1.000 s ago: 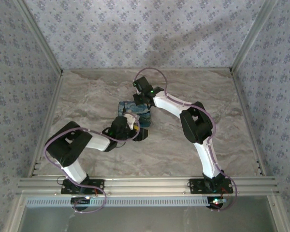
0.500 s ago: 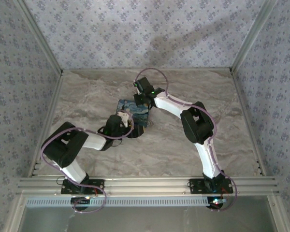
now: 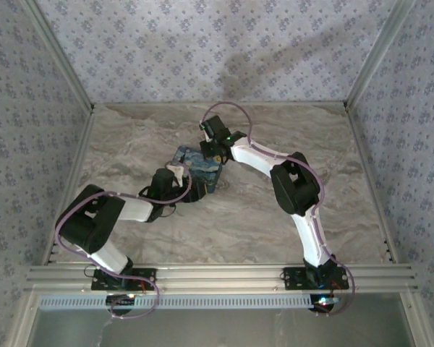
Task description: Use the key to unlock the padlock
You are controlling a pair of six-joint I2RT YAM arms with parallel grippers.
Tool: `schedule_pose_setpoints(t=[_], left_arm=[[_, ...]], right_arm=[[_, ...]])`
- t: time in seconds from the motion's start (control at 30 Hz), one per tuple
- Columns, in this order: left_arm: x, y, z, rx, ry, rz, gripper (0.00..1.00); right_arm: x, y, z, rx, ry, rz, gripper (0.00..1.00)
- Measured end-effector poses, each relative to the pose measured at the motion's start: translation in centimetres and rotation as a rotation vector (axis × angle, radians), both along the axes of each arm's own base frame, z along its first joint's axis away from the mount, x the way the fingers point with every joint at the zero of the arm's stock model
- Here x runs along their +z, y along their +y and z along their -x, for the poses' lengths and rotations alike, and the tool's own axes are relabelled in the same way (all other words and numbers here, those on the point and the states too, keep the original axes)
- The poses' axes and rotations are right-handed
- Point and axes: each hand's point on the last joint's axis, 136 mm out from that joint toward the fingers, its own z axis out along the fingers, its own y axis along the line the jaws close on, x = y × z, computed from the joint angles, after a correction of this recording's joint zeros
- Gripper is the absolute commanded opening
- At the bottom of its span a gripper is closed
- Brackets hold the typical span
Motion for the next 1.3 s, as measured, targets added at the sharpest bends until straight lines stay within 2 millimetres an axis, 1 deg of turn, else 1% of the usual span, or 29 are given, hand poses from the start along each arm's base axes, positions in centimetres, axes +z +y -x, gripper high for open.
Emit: schedule_pose_setpoints(t=[0.1,0.2,0.27,0.3,0.33,0.4,0.43,0.47,0.5,0.53,0.57,0.6,0.67,0.73,0.77,0.8,0.83,0.87,0.93,1.0,1.07,1.17,1.3], left_arm=[[0.0,0.1,0.0,-0.007,0.002,0.002,0.66],[0.1,-0.1,0.0,-0.021,0.003,0.018,0.65],[0.1,-0.3,0.0,-0.036,0.008,0.04,0.59],[0.1,-0.5,0.1,-0.043,0.012,0.05,0.54],[0.0,-0.6,0.1,-0.052,0.018,0.061,0.52],[-0.1,-1.0,0.4,-0.078,0.03,0.084,0.51],[-0.1,-1.2,0.6,-0.088,0.032,0.092,0.52],[-0.1,-1.4,0.7,-0.1,0.033,0.101,0.57],[0.1,-1.5,0.9,-0.109,0.031,0.111,0.65],[0.3,-1.6,1.0,-0.117,0.025,0.123,0.68],[0.5,-1.7,1.0,-0.121,0.017,0.13,0.68],[0.6,-1.8,1.1,-0.126,0.011,0.134,0.67],[0.6,-1.7,1.2,-0.128,0.002,0.137,0.62],[0.6,-1.8,1.2,-0.131,0.001,0.137,0.61],[0.6,-1.8,1.3,-0.132,0.001,0.136,0.56],[0.6,-1.9,1.3,-0.135,0.0,0.135,0.46],[0.5,-2.0,1.3,-0.135,0.001,0.138,0.45],[0.4,-2.1,1.4,-0.139,0.001,0.137,0.47],[0.3,-2.4,1.5,-0.151,-0.003,0.145,0.59],[0.7,-2.9,1.6,-0.165,-0.016,0.161,0.61],[0.8,-3.2,1.8,-0.176,-0.023,0.163,0.65],[0.9,-3.5,2.0,-0.184,-0.035,0.165,0.68],[0.9,-3.8,2.2,-0.188,-0.04,0.169,0.56]], right_arm=[[0.0,0.0,0.0,-0.002,0.002,-0.002,0.0],[0.1,-0.1,0.1,-0.002,0.003,0.0,0.0],[0.1,-0.2,0.1,-0.004,0.004,0.003,0.0],[0.0,-0.2,0.1,-0.006,0.004,0.006,0.0],[0.0,-0.3,0.1,-0.008,0.004,0.009,0.0],[0.0,-0.4,0.2,-0.009,0.007,0.012,0.0],[0.0,-0.4,0.2,-0.01,0.007,0.013,0.0],[0.0,-0.4,0.2,-0.009,0.009,0.014,0.0],[0.0,-0.4,0.3,-0.009,0.01,0.014,0.0],[0.0,-0.4,0.3,-0.009,0.009,0.015,0.0],[0.0,-0.4,0.3,-0.01,0.009,0.015,0.0],[0.0,-0.4,0.3,-0.01,0.01,0.015,0.0],[0.0,-0.5,0.3,-0.01,0.011,0.016,0.0],[0.0,-0.5,0.3,-0.01,0.012,0.017,0.0],[0.1,-0.5,0.3,-0.009,0.012,0.017,0.0],[0.1,-0.5,0.3,-0.009,0.014,0.018,0.0],[0.0,-0.5,0.4,-0.009,0.016,0.02,0.0],[0.0,-0.5,0.4,-0.008,0.018,0.02,0.0],[0.0,-0.6,0.4,-0.01,0.018,0.023,0.0],[0.1,-0.7,0.3,-0.016,0.013,0.027,0.0],[0.1,-0.8,0.2,-0.021,0.01,0.032,0.0],[0.1,-0.8,0.2,-0.022,0.009,0.032,0.0],[0.1,-0.8,0.2,-0.021,0.012,0.034,0.0]])
